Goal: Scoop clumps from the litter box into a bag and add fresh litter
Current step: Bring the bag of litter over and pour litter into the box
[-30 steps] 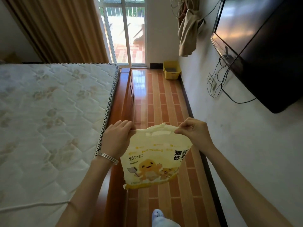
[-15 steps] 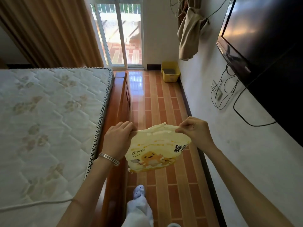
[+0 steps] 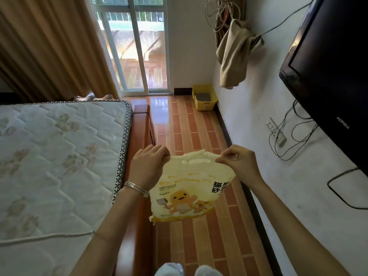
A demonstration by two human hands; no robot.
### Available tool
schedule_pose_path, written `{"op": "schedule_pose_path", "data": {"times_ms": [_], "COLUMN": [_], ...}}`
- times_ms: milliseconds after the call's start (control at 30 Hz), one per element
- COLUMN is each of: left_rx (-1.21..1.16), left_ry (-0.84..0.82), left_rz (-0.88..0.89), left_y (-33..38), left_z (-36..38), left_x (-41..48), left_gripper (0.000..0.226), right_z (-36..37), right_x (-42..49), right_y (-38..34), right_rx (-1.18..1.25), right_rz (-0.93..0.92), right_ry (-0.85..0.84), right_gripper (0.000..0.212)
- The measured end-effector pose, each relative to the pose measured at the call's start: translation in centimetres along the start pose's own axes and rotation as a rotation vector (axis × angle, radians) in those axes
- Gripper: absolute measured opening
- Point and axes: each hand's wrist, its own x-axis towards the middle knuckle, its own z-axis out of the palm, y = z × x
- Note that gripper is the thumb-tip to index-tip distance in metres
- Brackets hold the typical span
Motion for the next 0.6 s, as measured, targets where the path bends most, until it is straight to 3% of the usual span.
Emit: {"op": "schedule_pose_path", "data": {"times_ms": [600], "left_rx": [0.010], "left_ry": [-0.016], "left_rz": [-0.051], "left_y": [-10.2], "left_z": [9.8], "left_x": [19.0], "left_gripper": [0.019], "right_z": [4.3], "right_x": [23.7], "right_y": [3.9], "right_rx": [0.034], "right_rz": [-0.009], "right_ry": [-0.033], "right_gripper": [0.011]}}
